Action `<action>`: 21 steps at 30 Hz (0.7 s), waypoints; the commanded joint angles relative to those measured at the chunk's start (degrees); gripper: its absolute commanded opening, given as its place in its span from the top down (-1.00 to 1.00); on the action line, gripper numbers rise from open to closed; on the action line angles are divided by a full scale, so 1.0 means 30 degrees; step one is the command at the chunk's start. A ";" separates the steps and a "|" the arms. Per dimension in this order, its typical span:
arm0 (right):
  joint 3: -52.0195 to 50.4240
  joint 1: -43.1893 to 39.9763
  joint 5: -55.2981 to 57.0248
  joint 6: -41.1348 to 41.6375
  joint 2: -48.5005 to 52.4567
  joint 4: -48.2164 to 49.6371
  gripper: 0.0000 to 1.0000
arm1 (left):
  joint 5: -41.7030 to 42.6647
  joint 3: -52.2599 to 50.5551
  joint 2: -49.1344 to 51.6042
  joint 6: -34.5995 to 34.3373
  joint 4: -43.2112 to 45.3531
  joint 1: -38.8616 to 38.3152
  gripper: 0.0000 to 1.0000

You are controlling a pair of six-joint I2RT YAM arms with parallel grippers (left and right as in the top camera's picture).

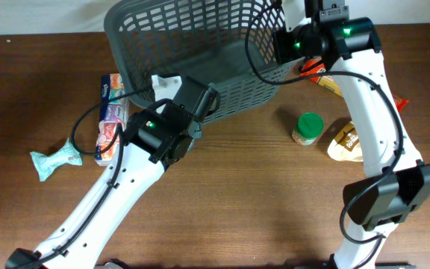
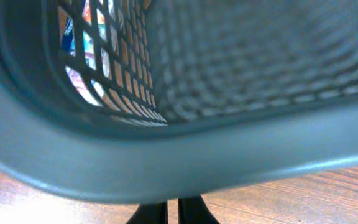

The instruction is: Pack container

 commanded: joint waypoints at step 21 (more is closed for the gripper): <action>0.0364 -0.0058 -0.0080 -0.0182 0.0073 -0.1093 0.93 | -0.0867 0.0175 0.0204 0.1603 0.0197 0.2091 0.96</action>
